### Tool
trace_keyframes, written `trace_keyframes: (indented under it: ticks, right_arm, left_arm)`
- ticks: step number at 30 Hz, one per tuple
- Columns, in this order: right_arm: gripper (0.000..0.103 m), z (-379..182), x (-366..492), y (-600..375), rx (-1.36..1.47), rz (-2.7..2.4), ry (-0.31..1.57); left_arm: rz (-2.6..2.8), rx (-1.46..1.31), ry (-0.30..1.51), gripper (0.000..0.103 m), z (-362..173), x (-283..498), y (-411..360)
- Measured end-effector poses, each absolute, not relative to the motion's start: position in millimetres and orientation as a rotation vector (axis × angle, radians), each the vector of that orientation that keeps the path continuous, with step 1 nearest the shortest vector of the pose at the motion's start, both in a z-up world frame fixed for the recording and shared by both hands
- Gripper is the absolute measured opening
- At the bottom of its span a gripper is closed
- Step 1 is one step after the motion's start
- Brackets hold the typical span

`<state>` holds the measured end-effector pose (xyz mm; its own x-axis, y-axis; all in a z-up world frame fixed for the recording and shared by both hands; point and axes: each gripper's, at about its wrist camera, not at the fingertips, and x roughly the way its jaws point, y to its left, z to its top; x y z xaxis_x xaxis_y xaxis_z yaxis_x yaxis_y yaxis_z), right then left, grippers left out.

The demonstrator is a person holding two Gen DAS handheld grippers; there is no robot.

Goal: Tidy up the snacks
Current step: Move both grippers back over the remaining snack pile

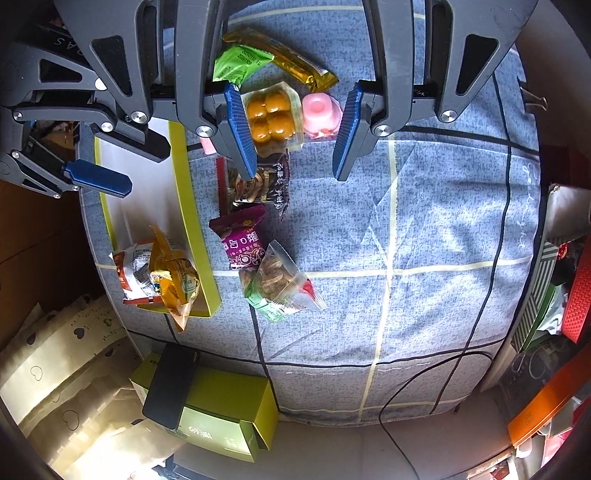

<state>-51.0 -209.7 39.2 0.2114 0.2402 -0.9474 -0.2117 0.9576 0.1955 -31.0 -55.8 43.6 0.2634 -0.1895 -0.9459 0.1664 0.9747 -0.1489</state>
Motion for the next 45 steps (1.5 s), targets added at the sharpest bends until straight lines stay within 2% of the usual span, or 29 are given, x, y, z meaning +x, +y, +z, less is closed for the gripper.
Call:
trace_keyframes:
  ticks: [25, 45]
  right_arm:
    - [0.050, 28.2, -46.2, -193.7, 0.002, 0.360, 1.344]
    - [0.050, 0.4, -53.9, -186.7, 0.002, 0.425, 1.414]
  left_arm:
    - [-0.210, -0.079, 1.329, 0.044, 30.7, -32.0, -35.7]
    - [-0.144, -0.197, 1.472, 0.044, -4.3, -52.9, -11.4]
